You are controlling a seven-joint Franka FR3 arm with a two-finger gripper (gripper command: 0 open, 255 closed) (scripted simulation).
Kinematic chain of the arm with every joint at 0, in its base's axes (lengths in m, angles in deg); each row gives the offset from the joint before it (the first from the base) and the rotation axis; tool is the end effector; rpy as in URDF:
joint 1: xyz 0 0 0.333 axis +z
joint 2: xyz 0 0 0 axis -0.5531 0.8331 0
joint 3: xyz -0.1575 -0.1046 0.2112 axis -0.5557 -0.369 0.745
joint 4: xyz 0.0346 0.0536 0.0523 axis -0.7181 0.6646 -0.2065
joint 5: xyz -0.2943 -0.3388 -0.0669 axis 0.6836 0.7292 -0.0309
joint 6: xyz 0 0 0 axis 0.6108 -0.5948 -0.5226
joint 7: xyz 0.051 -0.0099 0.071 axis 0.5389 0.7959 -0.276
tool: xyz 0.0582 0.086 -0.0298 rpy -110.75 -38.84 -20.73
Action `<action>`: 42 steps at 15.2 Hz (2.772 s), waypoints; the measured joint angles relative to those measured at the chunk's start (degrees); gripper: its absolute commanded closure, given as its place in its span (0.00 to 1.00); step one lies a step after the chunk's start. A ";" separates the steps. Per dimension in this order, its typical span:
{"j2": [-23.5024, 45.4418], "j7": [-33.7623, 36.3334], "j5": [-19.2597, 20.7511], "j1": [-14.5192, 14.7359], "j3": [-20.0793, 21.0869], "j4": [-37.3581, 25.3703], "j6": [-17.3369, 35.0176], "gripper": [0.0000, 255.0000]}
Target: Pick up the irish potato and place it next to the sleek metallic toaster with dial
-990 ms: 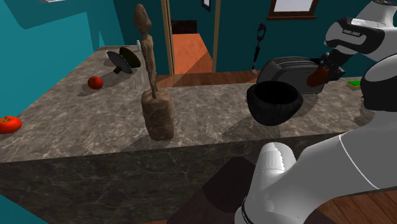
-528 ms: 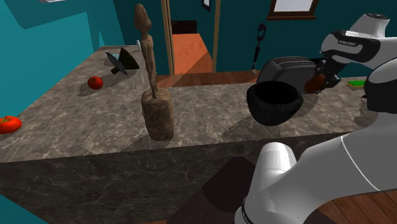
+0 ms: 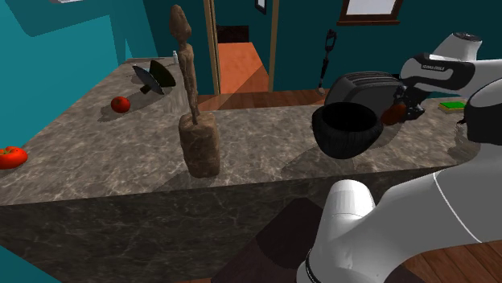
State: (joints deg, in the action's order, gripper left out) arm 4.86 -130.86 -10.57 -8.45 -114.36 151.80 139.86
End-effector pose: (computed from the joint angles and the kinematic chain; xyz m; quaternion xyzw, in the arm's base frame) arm 0.1041 -0.6679 0.4263 0.8904 0.4250 0.0483 0.1555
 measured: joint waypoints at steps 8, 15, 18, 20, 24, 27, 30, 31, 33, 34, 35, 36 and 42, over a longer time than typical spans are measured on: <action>-1.57 1.03 2.59 1.72 -3.76 3.07 4.68 1.00; -3.09 2.17 5.27 3.48 -7.52 5.64 8.99 1.00; -3.68 2.79 6.42 4.29 -9.08 6.63 10.73 1.00; -4.17 3.25 7.22 5.23 -10.32 6.87 11.73 1.00; -5.02 4.04 8.91 6.38 -12.46 7.77 14.16 1.00; -5.27 4.23 9.37 6.83 -13.00 7.77 14.86 1.00; -5.33 4.26 9.44 6.97 -13.14 7.75 14.96 1.00; -5.39 4.20 9.42 7.05 -13.21 7.62 14.88 1.00; -5.48 4.16 9.43 7.03 -13.38 7.75 14.76 0.00; -5.54 4.10 9.44 6.98 -13.48 7.81 14.69 0.00; -5.57 4.07 9.43 6.96 -13.52 7.83 14.64 0.00; -5.59 4.05 9.43 6.96 -13.54 7.82 14.60 0.00; -3.30 2.29 6.25 2.41 -8.30 8.04 11.33 0.00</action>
State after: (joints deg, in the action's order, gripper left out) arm 1.56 -128.57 -4.32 -6.04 -122.66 159.84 151.19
